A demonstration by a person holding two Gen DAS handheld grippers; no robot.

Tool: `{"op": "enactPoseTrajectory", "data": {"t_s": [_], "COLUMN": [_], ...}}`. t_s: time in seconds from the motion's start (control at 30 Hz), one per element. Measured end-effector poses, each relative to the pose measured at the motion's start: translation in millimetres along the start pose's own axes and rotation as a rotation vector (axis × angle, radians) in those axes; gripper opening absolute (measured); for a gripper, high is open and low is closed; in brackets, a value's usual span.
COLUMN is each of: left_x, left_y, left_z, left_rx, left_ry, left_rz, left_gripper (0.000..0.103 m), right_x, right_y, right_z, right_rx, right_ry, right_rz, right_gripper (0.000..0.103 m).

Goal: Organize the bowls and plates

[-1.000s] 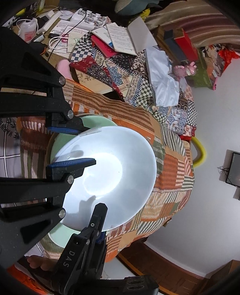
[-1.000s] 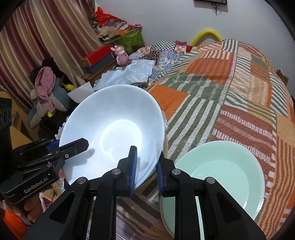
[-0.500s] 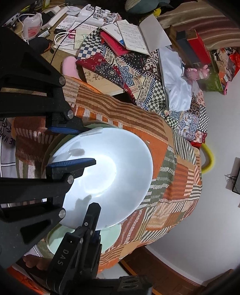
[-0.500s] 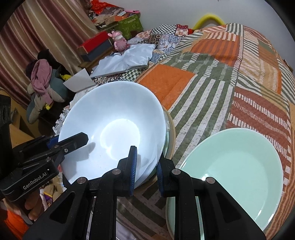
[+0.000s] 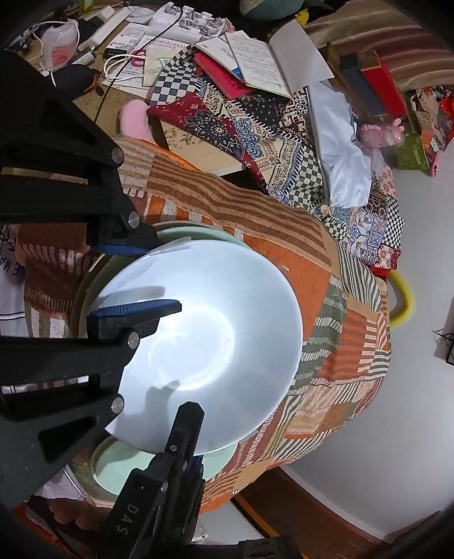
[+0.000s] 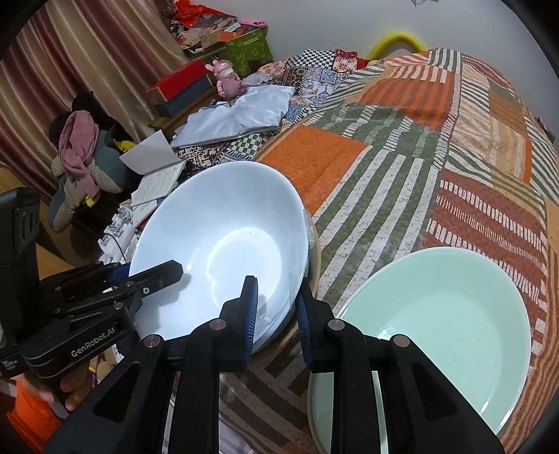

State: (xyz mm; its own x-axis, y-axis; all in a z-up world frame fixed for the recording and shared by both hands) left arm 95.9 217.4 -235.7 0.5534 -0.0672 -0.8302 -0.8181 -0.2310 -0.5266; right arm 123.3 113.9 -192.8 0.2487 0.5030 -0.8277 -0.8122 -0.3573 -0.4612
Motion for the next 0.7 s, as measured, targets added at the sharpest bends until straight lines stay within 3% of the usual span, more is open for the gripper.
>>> {"op": "enactPoseTrajectory", "data": {"t_s": [0.6, 0.7], "left_x": [-3.9, -5.0], "left_y": [-10.1, -15.5], "left_z": [-3.0, -1.5], "left_rx": [0.029, 0.007], "left_ry": [-0.045, -0.023], "left_rz": [0.008, 0.021], "left_gripper": [0.024, 0.024], "right_x": [-11.8, -11.6], "right_y": [5.6, 6.4], "right_z": [-7.9, -10.5], "right_rx": [0.027, 0.041], "right_ry": [-0.021, -0.028], "right_rz": [-0.017, -0.013], "right_gripper": [0.024, 0.024]}}
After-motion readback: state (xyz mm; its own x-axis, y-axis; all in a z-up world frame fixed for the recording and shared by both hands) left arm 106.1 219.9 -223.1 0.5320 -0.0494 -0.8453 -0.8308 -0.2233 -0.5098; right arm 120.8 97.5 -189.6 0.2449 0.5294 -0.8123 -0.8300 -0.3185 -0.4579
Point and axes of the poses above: each gripper's, at about its wrist camera, not at the fingertips, and x roughly the way its jaws point, z to its left, y to its underside, the point moved 6 cm from there along x, roughly the way its jaws point, and after that the axes turned 4 degrees about x, right-handed, at the moved point
